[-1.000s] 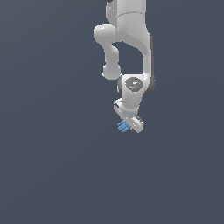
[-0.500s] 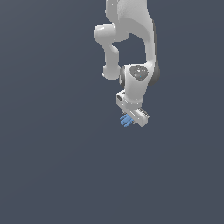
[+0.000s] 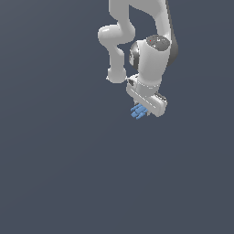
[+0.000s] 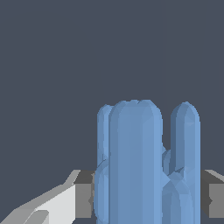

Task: Pick up the object and move it to a goal position.

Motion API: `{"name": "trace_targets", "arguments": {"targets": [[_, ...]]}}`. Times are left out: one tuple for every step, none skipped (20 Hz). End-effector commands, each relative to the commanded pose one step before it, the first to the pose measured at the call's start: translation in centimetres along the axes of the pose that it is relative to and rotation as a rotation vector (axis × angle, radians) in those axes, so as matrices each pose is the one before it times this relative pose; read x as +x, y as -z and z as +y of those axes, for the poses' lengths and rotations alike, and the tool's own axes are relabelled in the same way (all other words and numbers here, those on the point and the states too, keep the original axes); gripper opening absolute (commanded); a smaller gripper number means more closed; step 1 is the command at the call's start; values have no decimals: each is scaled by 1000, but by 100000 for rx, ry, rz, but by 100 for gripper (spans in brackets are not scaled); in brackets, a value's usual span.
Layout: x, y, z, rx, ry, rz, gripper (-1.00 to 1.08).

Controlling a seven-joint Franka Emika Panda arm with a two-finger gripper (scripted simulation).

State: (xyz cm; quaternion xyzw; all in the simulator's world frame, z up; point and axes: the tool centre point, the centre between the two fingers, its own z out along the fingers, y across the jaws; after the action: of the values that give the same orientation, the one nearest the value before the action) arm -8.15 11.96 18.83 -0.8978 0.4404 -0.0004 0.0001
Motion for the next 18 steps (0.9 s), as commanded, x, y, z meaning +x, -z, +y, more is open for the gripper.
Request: {"name": "trace_targets", "arguments": {"targets": [[-722,2773,-22,-76,-45,101,-100],[-265,1043,-34,0,0,0,-100],[-262,1011,-39,-23,-8,43,-100],[-248,980,-38,0,0,0,-100],[-239,945,-39,0,0,0,-100],[-230,907,-41,0,0,0,-100],[-219,866,-44,0,0,0,-100],[-207,820,-46,0,0,0,-100],[-194,768,-47,0,0,0,-100],[-196,705,-58,-7,44,-20,-100],[-166,658,-47,0,0,0,-100],[-152,603,-46,0,0,0,-100],[-139,546,-47,12,25,-40,-100],[-124,494,-45,0,0,0,-100],[-110,440,-45,0,0,0,-100],[-96,384,-45,11,26,-40,-100],[-82,333,-42,0,0,0,-100],[-68,278,-40,12,25,-40,-100]]}}
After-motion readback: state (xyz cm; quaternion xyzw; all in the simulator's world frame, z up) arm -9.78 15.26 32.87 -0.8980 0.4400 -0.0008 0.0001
